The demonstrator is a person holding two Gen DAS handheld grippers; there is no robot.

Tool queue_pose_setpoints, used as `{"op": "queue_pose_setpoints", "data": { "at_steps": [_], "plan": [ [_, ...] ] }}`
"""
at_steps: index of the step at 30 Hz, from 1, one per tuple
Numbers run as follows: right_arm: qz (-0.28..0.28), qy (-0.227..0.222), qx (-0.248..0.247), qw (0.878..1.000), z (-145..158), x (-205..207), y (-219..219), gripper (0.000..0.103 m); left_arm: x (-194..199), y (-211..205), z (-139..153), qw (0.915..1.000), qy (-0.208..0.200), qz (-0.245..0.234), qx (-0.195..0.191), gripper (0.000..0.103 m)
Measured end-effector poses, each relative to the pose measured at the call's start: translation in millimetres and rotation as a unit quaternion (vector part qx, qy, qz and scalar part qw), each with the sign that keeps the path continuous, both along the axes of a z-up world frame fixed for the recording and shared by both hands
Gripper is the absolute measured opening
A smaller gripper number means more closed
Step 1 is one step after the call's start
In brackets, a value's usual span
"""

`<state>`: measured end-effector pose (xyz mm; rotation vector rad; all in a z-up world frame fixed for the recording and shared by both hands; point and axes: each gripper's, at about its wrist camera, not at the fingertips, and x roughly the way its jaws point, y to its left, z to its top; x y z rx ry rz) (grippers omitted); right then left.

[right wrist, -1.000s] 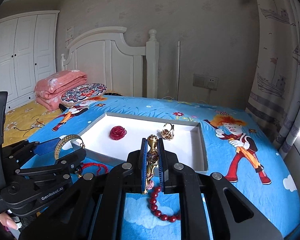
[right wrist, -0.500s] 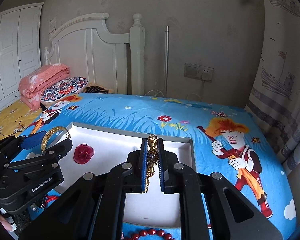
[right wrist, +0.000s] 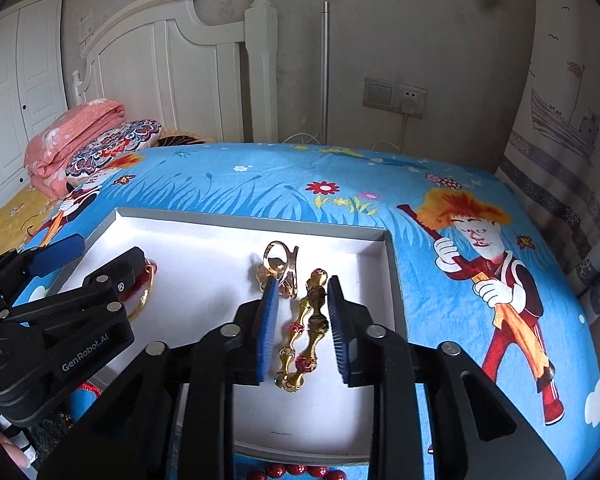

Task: Organize jewelry
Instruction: 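Lower bangle and gold bracelet into the tray and open both tools, then lift both tools away from the tray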

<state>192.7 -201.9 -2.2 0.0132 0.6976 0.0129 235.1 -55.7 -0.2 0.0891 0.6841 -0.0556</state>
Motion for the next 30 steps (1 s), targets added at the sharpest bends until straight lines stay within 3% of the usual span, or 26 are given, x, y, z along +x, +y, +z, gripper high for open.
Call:
{"op": "queue_pose_setpoints", "data": {
  "at_steps": [1,2,12,22,30],
  "plan": [
    [0.000,-0.001,0.001,1.000,0,-1,-1,0.066,-1,1,0,1.0000,-0.003,0.002,0.000,0.078],
    [-0.001,-0.007,0.001,1.000,0,-2,-2,0.068,-2,2,1,1.0000,-0.006,0.005,0.000,0.078],
    [0.008,-0.012,-0.005,1.000,1,-19,0,0.068,-20,8,8,0.9999,-0.017,0.002,0.000,0.083],
    [0.024,-0.024,0.006,0.999,-3,-95,-2,0.068,-94,37,8,0.9991,-0.037,0.006,-0.021,0.093],
    [0.036,-0.029,0.000,0.999,-16,-135,6,0.068,-144,55,-17,0.9991,-0.037,0.005,-0.021,0.095]
  ]
}}
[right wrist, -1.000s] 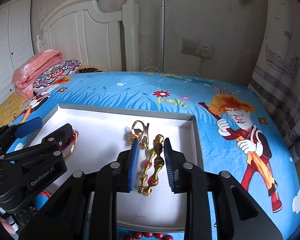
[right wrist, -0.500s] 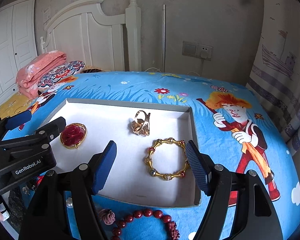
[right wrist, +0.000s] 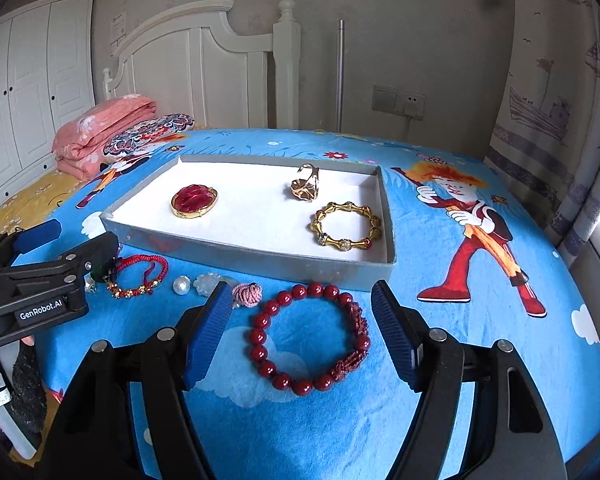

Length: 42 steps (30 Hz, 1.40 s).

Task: Organize jewelry
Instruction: 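Lift both tools away from the tray, then reach the right tool to the red bead bracelet and close on it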

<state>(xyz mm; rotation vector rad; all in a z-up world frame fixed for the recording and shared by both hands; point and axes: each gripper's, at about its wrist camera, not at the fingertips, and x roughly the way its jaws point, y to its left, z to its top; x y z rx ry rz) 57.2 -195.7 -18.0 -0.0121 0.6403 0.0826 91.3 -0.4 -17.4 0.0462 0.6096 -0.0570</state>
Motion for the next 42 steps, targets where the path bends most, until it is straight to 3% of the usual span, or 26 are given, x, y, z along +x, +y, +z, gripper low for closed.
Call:
{"op": "queue_pose_setpoints", "data": {
  "at_steps": [5,12,18,27,35,42],
  "plan": [
    [0.016,0.005,0.002,1.000,-13,-12,6,0.068,-21,7,-24,0.9999,0.012,-0.002,0.009,0.095],
    [0.035,-0.023,-0.013,0.999,-22,-31,14,0.060,-38,15,-41,0.9998,0.011,-0.004,0.017,0.095],
    [0.020,-0.054,0.005,0.998,-25,-47,3,0.056,-42,20,-47,0.9998,0.010,-0.003,0.016,0.096],
    [-0.044,-0.024,0.030,0.998,-28,-35,-24,0.046,-43,23,-53,1.0000,-0.004,-0.006,0.004,0.099],
    [-0.081,0.017,0.025,0.996,-32,-11,-26,0.035,-46,22,-56,0.9997,-0.021,-0.007,0.007,0.099],
    [-0.082,0.021,-0.005,0.996,-34,-6,-17,0.028,-46,23,-57,0.9996,-0.027,-0.010,0.006,0.099]
  ]
}}
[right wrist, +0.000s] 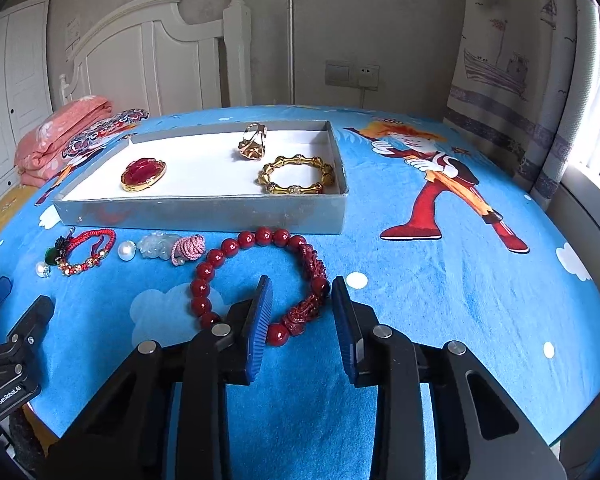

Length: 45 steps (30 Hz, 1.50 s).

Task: Organize jewelry
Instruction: 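Reach the right tool to the red bead bracelet and close on it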

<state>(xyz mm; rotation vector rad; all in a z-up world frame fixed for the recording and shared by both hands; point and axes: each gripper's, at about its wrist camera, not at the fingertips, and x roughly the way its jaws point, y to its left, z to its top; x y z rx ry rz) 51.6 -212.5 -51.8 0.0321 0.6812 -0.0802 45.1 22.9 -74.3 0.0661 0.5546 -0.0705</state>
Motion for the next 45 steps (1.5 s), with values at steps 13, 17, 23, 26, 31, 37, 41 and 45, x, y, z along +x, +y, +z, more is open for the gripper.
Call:
{"op": "queue_pose_setpoints", "data": {
  "at_steps": [13,17,23,26,31,37,41,45],
  "plan": [
    [-0.013,0.000,0.008,1.000,6,-6,-38,0.025,-2,0,-1,1.0000,-0.001,0.002,0.001,0.099],
    [0.000,0.012,0.004,1.000,2,-3,-32,0.025,-2,0,0,1.0000,-0.001,0.003,0.001,0.099],
    [-0.001,0.010,0.008,1.000,1,1,-34,0.024,-1,-1,0,1.0000,-0.001,0.002,0.001,0.099],
    [-0.003,0.005,-0.001,1.000,0,3,-32,0.013,-1,-1,0,1.0000,-0.001,0.002,0.001,0.099],
    [-0.005,-0.009,-0.004,1.000,-2,-2,-29,0.013,0,0,1,1.0000,0.007,0.002,-0.002,0.099],
    [0.014,-0.015,-0.007,1.000,-3,-11,-19,0.013,2,2,4,0.9998,0.019,0.002,-0.006,0.099],
    [0.020,-0.019,-0.010,1.000,-3,-12,-13,0.013,8,2,8,0.9993,0.036,0.008,-0.007,0.098],
    [0.021,-0.021,-0.005,1.000,-4,-13,-14,0.013,23,8,17,0.9976,0.056,0.021,-0.034,0.089]
  ]
}}
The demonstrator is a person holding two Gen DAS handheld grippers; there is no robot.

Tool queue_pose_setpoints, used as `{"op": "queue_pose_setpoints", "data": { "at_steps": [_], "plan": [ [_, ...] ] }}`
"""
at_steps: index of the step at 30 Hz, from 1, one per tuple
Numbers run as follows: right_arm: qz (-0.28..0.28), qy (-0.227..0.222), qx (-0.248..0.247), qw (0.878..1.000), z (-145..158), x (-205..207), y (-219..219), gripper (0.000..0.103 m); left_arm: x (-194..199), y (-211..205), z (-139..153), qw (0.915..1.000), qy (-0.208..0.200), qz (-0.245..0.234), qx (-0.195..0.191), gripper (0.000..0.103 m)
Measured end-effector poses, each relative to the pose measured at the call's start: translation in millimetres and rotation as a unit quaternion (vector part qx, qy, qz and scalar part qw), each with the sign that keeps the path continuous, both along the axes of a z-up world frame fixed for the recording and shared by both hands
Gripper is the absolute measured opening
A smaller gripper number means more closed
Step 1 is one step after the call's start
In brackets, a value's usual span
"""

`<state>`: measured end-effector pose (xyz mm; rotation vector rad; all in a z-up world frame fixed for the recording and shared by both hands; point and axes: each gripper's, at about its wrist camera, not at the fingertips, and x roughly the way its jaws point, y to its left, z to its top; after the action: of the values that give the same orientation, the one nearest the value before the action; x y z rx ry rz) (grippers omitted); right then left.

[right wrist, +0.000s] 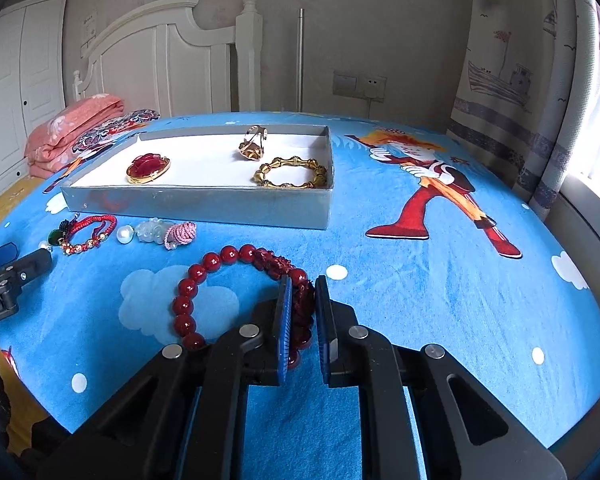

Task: Organize jewelry
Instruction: 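Reach the right tool to the red bead bracelet and close on it, then grasp the green jade pendant with the left tool while the right tool holds the bead bracelet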

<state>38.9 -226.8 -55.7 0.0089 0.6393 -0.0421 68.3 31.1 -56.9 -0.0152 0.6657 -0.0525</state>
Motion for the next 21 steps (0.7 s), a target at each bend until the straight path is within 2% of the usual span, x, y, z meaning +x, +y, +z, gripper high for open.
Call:
{"op": "queue_pose_setpoints", "data": {
  "at_steps": [2,4,8,12,14,16,18,21],
  "plan": [
    [0.001,-0.001,0.001,1.000,0,-1,0,0.013,11,1,4,0.9999,0.009,0.008,-0.004,0.086],
    [0.001,-0.003,0.001,1.000,0,-1,0,0.013,21,-2,7,0.9998,0.018,0.006,-0.001,0.076],
    [0.003,-0.004,0.003,1.000,-1,-2,-1,0.013,33,-7,14,0.9995,0.029,0.007,-0.009,0.069],
    [0.004,-0.006,0.007,1.000,-1,-3,-1,0.013,44,-16,16,0.9992,0.036,0.009,0.017,0.062],
    [0.005,-0.007,0.008,1.000,-1,-3,-1,0.013,52,-15,13,0.9986,0.051,0.006,0.009,0.053],
    [0.006,-0.008,0.011,1.000,-1,-3,-2,0.013,56,-13,11,0.9981,0.061,0.000,0.000,0.037],
    [0.006,-0.010,0.011,1.000,-1,-3,-2,0.013,55,-13,10,0.9983,0.057,-0.004,0.005,0.031],
    [0.006,-0.011,0.012,1.000,-2,-3,-2,0.013,50,-16,9,0.9988,0.046,-0.011,0.012,0.013]
  ]
}}
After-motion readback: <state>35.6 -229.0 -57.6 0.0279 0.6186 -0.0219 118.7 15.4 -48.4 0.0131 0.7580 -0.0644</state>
